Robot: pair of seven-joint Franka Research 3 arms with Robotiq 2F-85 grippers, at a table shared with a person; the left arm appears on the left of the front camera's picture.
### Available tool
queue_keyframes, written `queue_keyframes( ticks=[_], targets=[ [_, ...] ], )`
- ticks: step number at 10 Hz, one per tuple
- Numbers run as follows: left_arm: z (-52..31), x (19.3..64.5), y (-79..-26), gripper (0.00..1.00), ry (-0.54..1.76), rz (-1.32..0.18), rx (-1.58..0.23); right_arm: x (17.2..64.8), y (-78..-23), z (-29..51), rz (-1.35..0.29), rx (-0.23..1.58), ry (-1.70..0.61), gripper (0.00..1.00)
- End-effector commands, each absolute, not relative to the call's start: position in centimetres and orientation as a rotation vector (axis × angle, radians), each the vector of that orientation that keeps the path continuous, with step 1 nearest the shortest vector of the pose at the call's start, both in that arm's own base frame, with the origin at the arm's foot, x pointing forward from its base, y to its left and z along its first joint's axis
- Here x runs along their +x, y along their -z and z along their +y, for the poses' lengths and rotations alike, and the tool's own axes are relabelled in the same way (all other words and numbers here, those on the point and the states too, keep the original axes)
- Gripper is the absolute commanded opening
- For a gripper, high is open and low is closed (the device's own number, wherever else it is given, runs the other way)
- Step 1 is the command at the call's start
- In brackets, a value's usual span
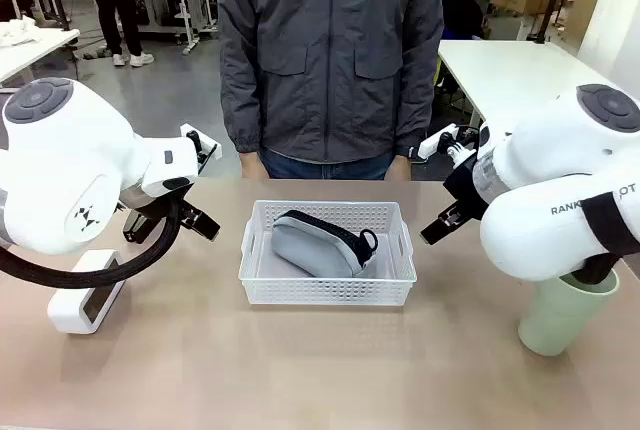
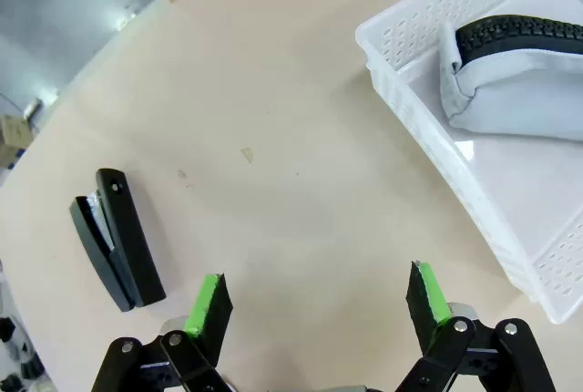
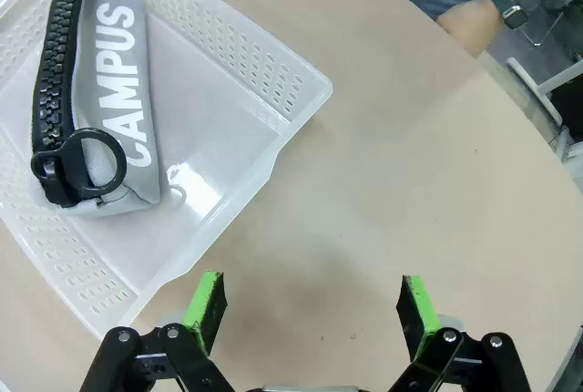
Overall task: Efficiently arrange items inside the basket to fit them all.
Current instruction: Pick up the Digital clock and place it inside the Organizing basket.
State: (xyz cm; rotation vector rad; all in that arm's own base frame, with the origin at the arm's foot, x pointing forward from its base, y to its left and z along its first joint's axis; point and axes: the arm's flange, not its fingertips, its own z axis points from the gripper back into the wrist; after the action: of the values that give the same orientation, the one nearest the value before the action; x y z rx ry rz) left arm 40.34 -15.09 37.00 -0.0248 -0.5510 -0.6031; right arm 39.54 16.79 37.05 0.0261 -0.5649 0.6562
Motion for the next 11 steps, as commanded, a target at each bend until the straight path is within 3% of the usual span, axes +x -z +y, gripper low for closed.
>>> queue_keyframes(
  ticks=[1,11],
  targets=[
    [-15.1,40.33,-37.01,1.0,0.603,-0.551,-0.025,39.54,-37.05,16.79,-0.565,0.026,-0.656,1.0],
    [-15.1,40.33,-37.01,1.0,0.603,-0.551,-0.025,39.54,-37.05,16.79,-0.565,0.026,-0.656,1.0]
  ],
)
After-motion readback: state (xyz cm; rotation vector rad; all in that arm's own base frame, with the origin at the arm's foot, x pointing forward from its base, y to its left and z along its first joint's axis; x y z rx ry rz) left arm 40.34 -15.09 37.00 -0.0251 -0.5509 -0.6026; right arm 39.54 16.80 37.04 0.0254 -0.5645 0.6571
